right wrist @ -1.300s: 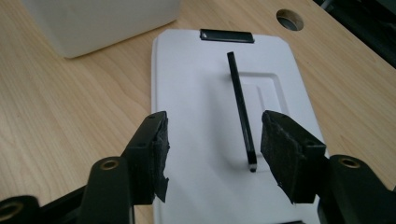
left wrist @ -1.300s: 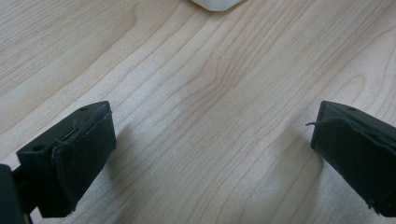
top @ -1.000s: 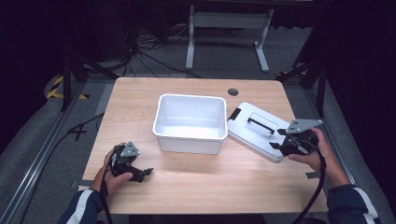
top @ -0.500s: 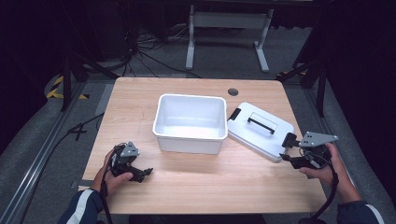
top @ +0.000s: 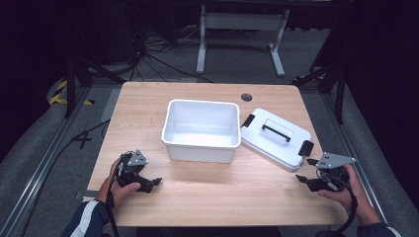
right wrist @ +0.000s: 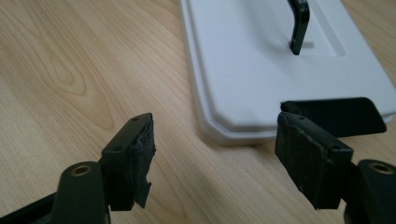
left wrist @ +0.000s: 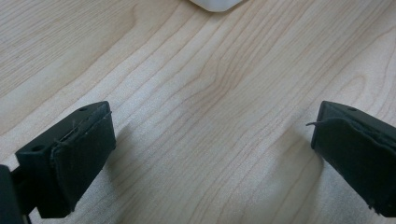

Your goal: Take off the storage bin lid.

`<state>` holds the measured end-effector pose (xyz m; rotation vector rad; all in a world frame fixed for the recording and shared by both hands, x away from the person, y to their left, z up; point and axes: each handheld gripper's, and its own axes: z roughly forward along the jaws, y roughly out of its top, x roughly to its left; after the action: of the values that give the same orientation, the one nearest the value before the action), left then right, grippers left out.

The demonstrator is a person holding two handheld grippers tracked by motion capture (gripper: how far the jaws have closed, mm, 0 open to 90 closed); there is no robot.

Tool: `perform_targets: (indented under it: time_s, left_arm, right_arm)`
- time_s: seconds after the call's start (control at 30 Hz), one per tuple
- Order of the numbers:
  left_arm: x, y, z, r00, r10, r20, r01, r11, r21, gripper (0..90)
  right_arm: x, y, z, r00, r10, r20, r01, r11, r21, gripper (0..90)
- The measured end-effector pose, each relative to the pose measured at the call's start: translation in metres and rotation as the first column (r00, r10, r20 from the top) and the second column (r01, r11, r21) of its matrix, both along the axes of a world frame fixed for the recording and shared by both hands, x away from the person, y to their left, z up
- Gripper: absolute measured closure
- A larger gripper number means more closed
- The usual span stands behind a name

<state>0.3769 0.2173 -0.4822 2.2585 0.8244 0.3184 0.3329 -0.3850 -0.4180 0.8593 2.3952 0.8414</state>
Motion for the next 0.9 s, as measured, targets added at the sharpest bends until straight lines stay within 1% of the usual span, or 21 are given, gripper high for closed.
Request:
perform_targets:
  time_s: [0.1,0.17,0.2,0.23,0.33,0.4,0.43,0.47,0.5,0.53,0.57,0.6,0.63,0.8,0.83,0.9]
  left_arm:
    - [0.000,0.000,0.000,1.0000,0.000,0.000,0.000,1.0000,0.000,0.2]
    - [0.000,0.000,0.000,1.0000,0.000,0.000,0.000,1.0000,0.000,0.2]
    - [0.000,0.000,0.000,1.0000,0.000,-0.003,0.000,1.0000,-0.001,0.2]
    - [0.000,0.000,0.000,1.0000,0.000,0.000,0.000,1.0000,0.000,0.2]
    - [0.000,0.000,0.000,1.0000,0.000,-0.003,0.000,1.0000,-0.001,0.2]
    - [0.000,0.000,0.000,1.0000,0.000,-0.005,0.000,1.0000,-0.002,0.2]
    - [0.000,0.000,0.000,1.0000,0.000,-0.005,0.000,1.0000,-0.002,0.1]
    - [0.000,0.000,0.000,1.0000,0.002,-0.006,-0.002,1.0000,-0.002,0.1]
    - [0.000,0.000,0.000,1.0000,0.002,-0.006,-0.002,1.0000,-0.002,0.1]
    - [0.000,0.000,0.000,1.0000,0.002,-0.006,-0.002,1.0000,-0.002,0.1]
    - [0.000,0.000,0.000,1.0000,0.002,-0.006,-0.002,1.0000,-0.002,0.1]
    - [0.000,0.000,0.000,1.0000,0.002,-0.006,-0.002,1.0000,-0.002,0.1]
    - [0.000,0.000,0.000,1.0000,0.000,-0.002,0.000,1.0000,0.001,0.1]
    - [-0.001,0.000,0.000,0.9999,0.009,-0.007,-0.009,1.0000,-0.005,0.2]
    - [0.000,0.000,0.000,1.0000,0.006,0.000,-0.006,1.0000,-0.001,0.2]
    - [-0.001,0.000,0.000,1.0000,0.008,-0.001,-0.008,1.0000,0.000,0.2]
  right_arm:
    - [-0.002,-0.001,-0.010,0.9999,-0.016,-0.005,0.016,1.000,0.026,28.3]
    - [-0.004,-0.002,-0.018,0.9997,-0.023,-0.012,0.023,0.999,0.022,27.5]
    - [-0.005,-0.003,-0.022,0.9996,-0.027,-0.012,0.028,0.999,0.038,27.5]
    - [-0.006,-0.004,-0.024,0.9992,-0.033,-0.021,0.034,0.998,0.056,27.2]
    - [-0.008,-0.008,-0.033,0.9981,-0.055,-0.029,0.057,0.994,0.090,26.4]
    - [-0.009,-0.010,-0.038,0.9969,-0.069,-0.038,0.073,0.992,0.101,25.7]
    - [-0.009,-0.010,-0.038,0.9969,-0.069,-0.038,0.073,0.992,0.101,25.7]
    - [-0.009,-0.011,-0.043,0.9954,-0.083,-0.047,0.088,0.988,0.127,25.5]
    - [-0.009,-0.011,-0.043,0.9954,-0.083,-0.047,0.088,0.988,0.127,25.5]
    - [-0.009,-0.013,-0.048,0.9941,-0.094,-0.055,0.101,0.983,0.154,23.6]
    - [-0.009,-0.014,-0.049,0.9937,-0.097,-0.056,0.105,0.980,0.169,23.4]
    - [-0.008,-0.015,-0.049,0.9924,-0.104,-0.067,0.114,0.977,0.179,22.9]
    - [-0.008,-0.015,-0.049,0.9916,-0.113,-0.063,0.123,0.976,0.177,22.5]
    - [-0.007,-0.014,-0.050,0.9914,-0.110,-0.071,0.122,0.977,0.178,20.7]
    - [-0.007,-0.014,-0.050,0.9913,-0.111,-0.071,0.122,0.977,0.178,20.7]
    - [-0.007,-0.014,-0.050,0.9913,-0.111,-0.071,0.122,0.976,0.178,20.6]
